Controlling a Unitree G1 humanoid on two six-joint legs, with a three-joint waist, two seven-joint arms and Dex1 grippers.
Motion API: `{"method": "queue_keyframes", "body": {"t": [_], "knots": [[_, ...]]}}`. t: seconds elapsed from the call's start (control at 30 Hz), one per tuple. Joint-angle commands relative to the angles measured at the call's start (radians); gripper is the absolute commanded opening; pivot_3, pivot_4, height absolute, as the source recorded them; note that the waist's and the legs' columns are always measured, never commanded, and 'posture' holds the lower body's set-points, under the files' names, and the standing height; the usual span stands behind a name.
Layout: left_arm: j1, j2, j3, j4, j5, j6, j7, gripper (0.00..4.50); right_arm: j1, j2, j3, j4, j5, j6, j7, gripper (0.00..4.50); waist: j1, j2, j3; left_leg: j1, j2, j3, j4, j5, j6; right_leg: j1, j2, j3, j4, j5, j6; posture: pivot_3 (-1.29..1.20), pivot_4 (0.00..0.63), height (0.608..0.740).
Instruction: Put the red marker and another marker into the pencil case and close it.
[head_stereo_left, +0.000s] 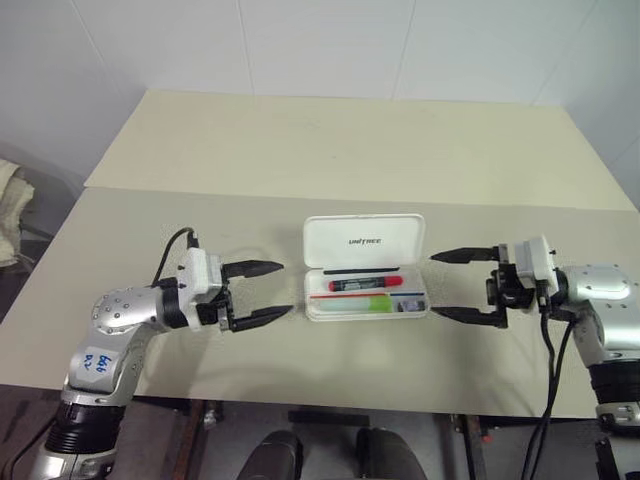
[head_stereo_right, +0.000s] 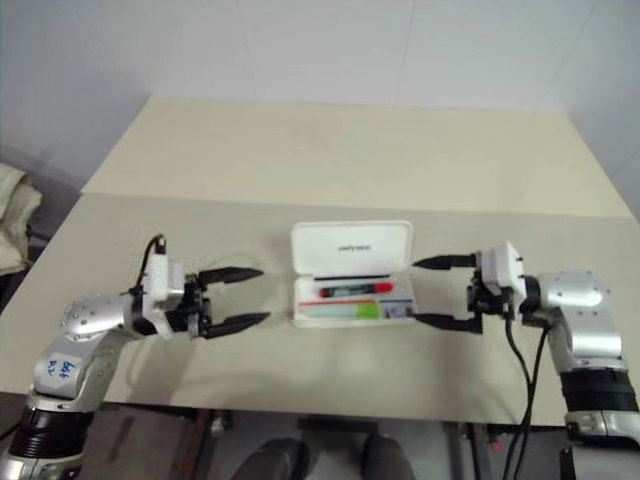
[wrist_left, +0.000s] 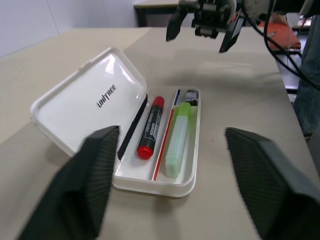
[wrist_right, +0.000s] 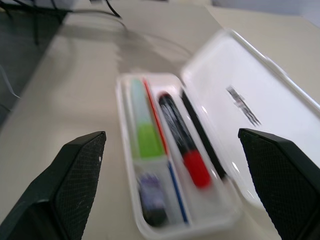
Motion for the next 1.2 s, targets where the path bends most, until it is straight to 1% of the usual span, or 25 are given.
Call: {"method": "queue_keyframes", "body": {"t": [0.03, 0.13, 0.17, 0.2, 0.23, 0.33, 0.47, 0.57, 0.63, 0.73, 0.8, 0.93, 1.03, 1.2], "knots": [[-0.013, 0.005, 0.042, 0.000, -0.026, -0.021, 0.007, 2.17, -0.020, -0.033, -0.037, 0.051, -0.025, -0.073, 0.030, 4.50, 0.000, 0.000, 0.000, 0.000, 0.000, 0.000, 0.000, 0.000, 0.000, 0.000, 0.000, 0.000, 0.000, 0.000, 0.000, 0.00, 0.150, 0.740], [-0.022, -0.008, 0.048, 0.002, -0.028, -0.020, 0.023, 1.18, -0.066, -0.032, -0.047, 0.125, -0.047, -0.109, 0.009, 4.50, -0.002, 0.000, 0.000, 0.000, 0.001, 0.000, -0.001, 0.000, 0.000, -0.001, 0.000, 0.000, 0.000, 0.000, 0.000, 0.00, 0.150, 0.740], [-0.023, -0.011, 0.048, 0.001, -0.028, -0.019, 0.026, 0.74, -0.078, -0.029, -0.050, 0.143, -0.048, -0.114, 0.005, 4.50, -0.003, 0.001, 0.000, 0.000, 0.000, 0.000, -0.001, 0.000, 0.000, -0.001, 0.000, 0.000, 0.000, 0.000, 0.000, 0.00, 0.150, 0.740], [-0.024, -0.017, 0.050, -0.001, -0.027, -0.019, 0.036, 0.48, -0.083, -0.028, -0.049, 0.149, -0.049, -0.116, 0.006, 4.50, -0.003, 0.001, 0.000, 0.000, 0.000, 0.001, -0.002, 0.000, 0.000, -0.001, 0.000, 0.000, 0.000, 0.000, 0.000, 0.00, 0.150, 0.740], [-0.024, -0.022, 0.052, -0.003, -0.027, -0.018, 0.043, 0.06, -0.084, -0.027, -0.047, 0.151, -0.050, -0.119, 0.010, 4.50, -0.003, 0.001, 0.000, 0.000, 0.000, 0.001, -0.002, 0.000, 0.000, -0.001, 0.000, 0.000, 0.000, 0.000, 0.000, 0.00, 0.150, 0.740], [-0.023, -0.054, 0.063, 0.000, -0.010, -0.030, 0.102, 0.02, -0.058, -0.013, -0.037, 0.118, -0.051, -0.113, 0.001, 4.50, 0.000, 0.001, 0.000, 0.000, 0.001, 0.000, -0.002, 0.000, 0.000, -0.002, 0.000, -0.001, 0.000, 0.000, 0.000, 0.00, 0.150, 0.740], [-0.048, -0.097, 0.084, 0.046, 0.095, -0.095, 0.254, 0.02, -0.041, -0.008, -0.036, 0.096, -0.052, -0.107, -0.008, 4.50, 0.001, 0.001, 0.000, 0.000, 0.000, 0.000, -0.001, 0.000, 0.000, -0.001, 0.000, -0.001, 0.001, 0.000, 0.000, 0.00, 0.150, 0.740], [-0.057, -0.129, 0.104, 0.060, 0.115, -0.084, 0.354, 0.02, -0.033, -0.010, -0.038, 0.084, -0.051, -0.102, -0.011, 4.50, 0.000, 0.001, 0.000, 0.000, 0.000, 0.001, -0.001, 0.000, 0.000, -0.001, 0.000, -0.001, 0.001, 0.000, 0.000, 0.00, 0.150, 0.740], [-0.063, -0.149, 0.081, 0.083, 0.155, -0.045, 0.424, 0.02, -0.034, -0.013, -0.039, 0.082, -0.053, -0.099, -0.015, 4.50, 0.001, 0.001, 0.000, 0.000, 0.000, 0.001, 0.000, 0.000, 0.000, -0.001, 0.000, -0.001, 0.001, 0.000, 0.000, 0.00, 0.150, 0.740], [-0.090, -0.172, 0.041, 0.132, 0.199, 0.006, 0.485, 0.02, -0.034, -0.013, -0.040, 0.079, -0.053, -0.094, -0.019, 4.50, 0.002, 0.001, 0.000, 0.000, 0.000, 0.000, 0.000, 0.000, 0.000, -0.001, 0.000, -0.001, 0.002, 0.000, 0.000, 0.00, 0.150, 0.740], [-0.146, -0.207, 0.012, 0.223, 0.223, 0.024, 0.518, 0.02, -0.031, -0.006, -0.035, 0.068, -0.053, -0.089, -0.024, 4.50, 0.003, 0.000, 0.000, 0.000, 0.000, 0.000, 0.000, 0.000, 0.000, -0.001, 0.000, -0.001, 0.003, 0.000, 0.000, 0.00, 0.150, 0.740], [-0.242, -0.248, -0.037, 0.387, 0.259, 0.004, 0.509, 0.02, -0.029, 0.007, -0.026, 0.052, -0.054, -0.084, -0.033, 4.50, 0.002, -0.001, 0.000, 0.000, -0.001, 0.000, 0.001, 0.000, 0.000, -0.001, 0.000, -0.001, 0.003, 0.000, 0.001, 0.00, 0.150, 0.740], [-0.309, -0.276, -0.064, 0.472, 0.264, -0.016, 0.485, 0.02, -0.026, 0.016, -0.023, 0.038, -0.053, -0.079, -0.041, 4.50, 0.000, -0.001, 0.000, 0.000, -0.001, 0.000, 0.000, 0.000, 0.000, -0.002, 0.000, -0.002, 0.004, 0.000, 0.001, 0.00, 0.150, 0.740], [-0.374, -0.307, -0.080, 0.511, 0.235, -0.057, 0.409, 0.02, -0.011, 0.026, -0.023, 0.010, -0.051, -0.070, -0.053, 4.50, 0.000, -0.001, 0.000, -0.001, -0.001, 0.000, 0.000, 0.000, 0.000, -0.004, -0.001, -0.004, 0.006, 0.000, 0.001, 0.00, 0.150, 0.740]]}}
